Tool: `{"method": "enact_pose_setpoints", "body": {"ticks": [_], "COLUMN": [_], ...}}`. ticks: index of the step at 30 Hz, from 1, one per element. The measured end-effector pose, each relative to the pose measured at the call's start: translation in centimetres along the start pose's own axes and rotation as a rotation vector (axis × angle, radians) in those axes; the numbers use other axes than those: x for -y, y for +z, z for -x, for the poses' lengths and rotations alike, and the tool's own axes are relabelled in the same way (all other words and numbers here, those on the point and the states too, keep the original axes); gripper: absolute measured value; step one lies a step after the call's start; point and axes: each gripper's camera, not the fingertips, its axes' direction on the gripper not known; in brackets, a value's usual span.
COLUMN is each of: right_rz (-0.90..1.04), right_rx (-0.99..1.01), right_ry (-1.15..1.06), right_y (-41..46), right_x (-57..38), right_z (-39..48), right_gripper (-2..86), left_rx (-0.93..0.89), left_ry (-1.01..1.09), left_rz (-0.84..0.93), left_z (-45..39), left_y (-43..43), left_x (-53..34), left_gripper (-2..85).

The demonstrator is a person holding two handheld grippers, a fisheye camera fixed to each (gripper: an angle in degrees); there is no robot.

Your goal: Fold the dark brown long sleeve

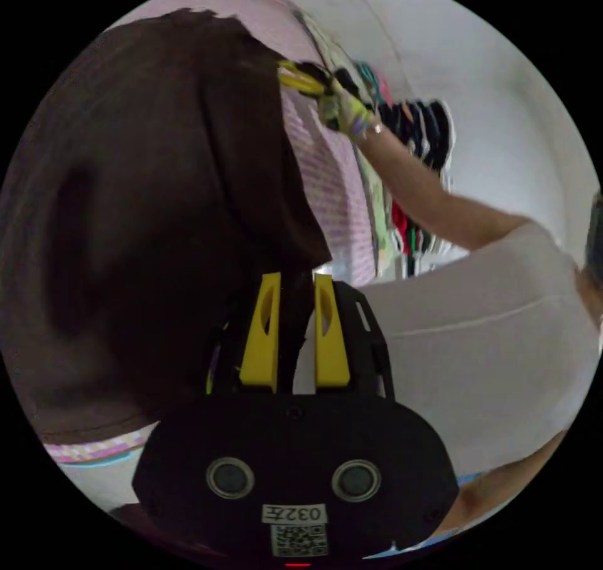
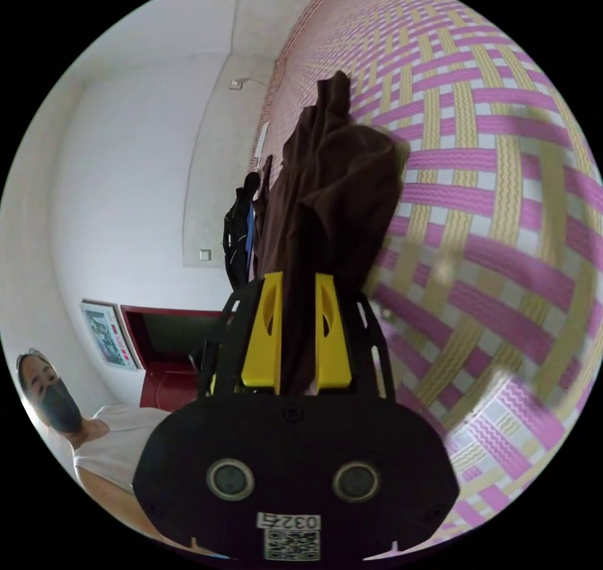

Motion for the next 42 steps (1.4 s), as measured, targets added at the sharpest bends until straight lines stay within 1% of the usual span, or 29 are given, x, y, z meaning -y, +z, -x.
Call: {"method": "enact_pose_setpoints", "body": {"ticks": [1, 3, 4, 6, 9, 12, 16, 20, 22, 26, 28, 29, 31, 34, 35, 36, 37, 38, 40, 41, 42], "right_rz": [0.01, 0.035, 0.067, 0.12, 0.215, 0.278, 0.274, 0.259, 0.222, 0.114, 0.029, 0.006, -0.087, -0.161, -0.17, -0.187, -0.2, -0.208, -0.234, -0.242, -0.264], "right_rx": [-0.005, -0.042, -0.068, -0.115, -0.152, -0.133, -0.096, -0.105, -0.101, 0.013, 0.105, 0.129, 0.235, 0.314, 0.319, 0.326, 0.331, 0.334, 0.356, 0.36, 0.362], "right_ry": [-0.009, -0.011, -0.032, -0.091, -0.151, -0.121, -0.041, -0.03, -0.026, -0.096, -0.103, -0.096, -0.058, -0.038, -0.037, -0.034, -0.028, -0.024, -0.014, -0.012, -0.007], "right_y": [0.4, 1.0, 1.7, 3.1, 5.7, 7.8, 9.9, 11.3, 11.2, 9.7, 8.8, 8.6, 7.7, 7.0, 6.9, 6.8, 6.8, 6.7, 6.8, 6.7, 6.6], "right_x": [-0.4, -1.6, -3.0, -6.0, -13.0, -20.5, -27.9, -29.6, -29.6, -29.3, -29.3, -29.4, -29.7, -30.3, -30.5, -30.8, -31.1, -31.3, -32.0, -32.2, -32.7], "right_z": [0.7, 2.0, 3.1, 4.9, 6.8, 7.6, 7.9, 8.3, 9.2, 12.9, 14.5, 14.7, 14.9, 15.6, 15.8, 16.1, 16.4, 16.5, 16.7, 16.8, 16.9], "right_gripper": [8.1, 8.1, 8.0, 7.9, 7.7, 7.6, 7.7, 5.5, 0.4, -0.7, -0.8, -0.9, -0.9, -0.9, -0.9, -0.9, -0.9, -0.9, -0.9, -0.9, -0.9], "left_rx": [-0.075, -0.165, -0.178, -0.162, -0.218, -0.243, -0.26, -0.228, -0.231, -0.289, -0.446, -0.479, -0.624, -0.809, -0.838, -0.907, -0.966, -0.981, -0.953, -0.944, -0.962], "left_ry": [-0.075, -0.143, -0.174, -0.202, -0.216, -0.221, -0.212, -0.182, -0.161, -0.136, -0.094, -0.091, -0.091, -0.094, -0.092, -0.084, -0.076, -0.073, -0.046, -0.042, -0.022], "left_rz": [-0.073, -0.151, -0.176, -0.176, -0.177, -0.195, -0.207, -0.176, -0.174, -0.211, -0.192, -0.191, -0.226, -0.265, -0.272, -0.293, -0.301, -0.295, -0.257, -0.262, -0.287], "left_z": [2.0, 4.3, 5.3, 6.4, 8.0, 9.0, 10.3, 10.9, 11.6, 13.6, 15.5, 15.9, 17.9, 19.8, 20.0, 20.1, 20.0, 19.9, 19.0, 18.9, 18.7], "left_y": [-0.9, -1.6, -1.7, -1.3, -0.3, 0.1, -0.4, -1.3, -2.2, -3.7, -3.5, -3.4, -2.9, -2.0, -1.8, -1.4, -0.9, -0.7, -0.3, -0.4, -0.8], "left_x": [-0.5, -1.1, -1.4, -1.5, -1.5, -1.6, -2.2, -2.6, -3.0, -4.0, -3.9, -3.9, -3.5, -2.1, -1.7, -0.9, 0.0, 0.5, 2.1, 2.2, 2.2], "left_gripper": [4.7, 4.6, 4.5, 4.4, 4.2, 4.1, 4.1, 4.2, 4.5, 7.1, 11.7, 12.4, 13.7, 15.9, 16.3, 16.5, 16.4, 16.3, 13.8, 10.9, 5.1]}}
